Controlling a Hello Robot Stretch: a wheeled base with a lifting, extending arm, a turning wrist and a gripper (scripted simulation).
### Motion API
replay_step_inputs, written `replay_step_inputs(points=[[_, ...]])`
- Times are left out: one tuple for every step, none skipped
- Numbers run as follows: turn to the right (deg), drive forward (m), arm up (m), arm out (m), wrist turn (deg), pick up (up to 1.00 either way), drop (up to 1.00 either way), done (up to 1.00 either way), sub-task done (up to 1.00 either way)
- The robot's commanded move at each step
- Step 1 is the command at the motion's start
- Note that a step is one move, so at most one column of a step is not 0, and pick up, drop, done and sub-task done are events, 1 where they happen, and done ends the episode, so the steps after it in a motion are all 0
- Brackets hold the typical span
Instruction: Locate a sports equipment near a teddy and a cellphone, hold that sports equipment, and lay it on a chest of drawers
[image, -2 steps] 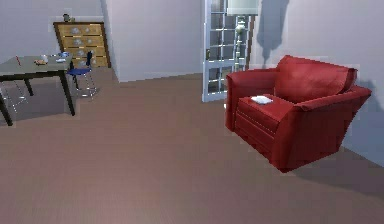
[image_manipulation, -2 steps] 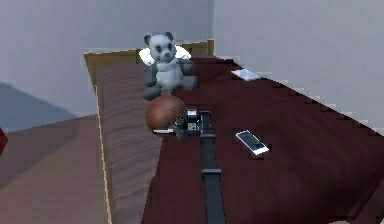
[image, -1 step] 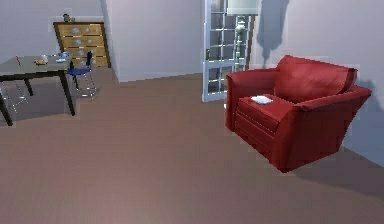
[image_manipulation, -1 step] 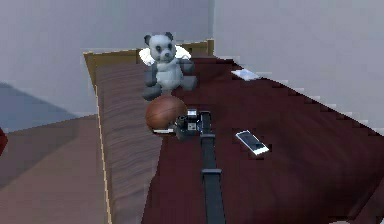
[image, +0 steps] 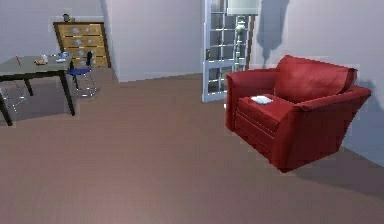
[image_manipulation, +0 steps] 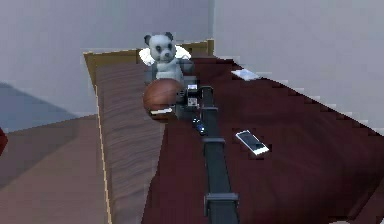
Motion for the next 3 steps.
replay_step_inputs(points=[[0.0, 0.0, 0.16, 0.0, 0.0, 0.0, 0.0, 0.0, 0.0], [0.0, 0.0, 0.0, 0.0, -45.0, 0.0, 0.0, 0.0, 0.0], [0.0, 0.0, 0.0, 0.0, -45.0, 0.0, 0.0, 0.0, 0.0]])
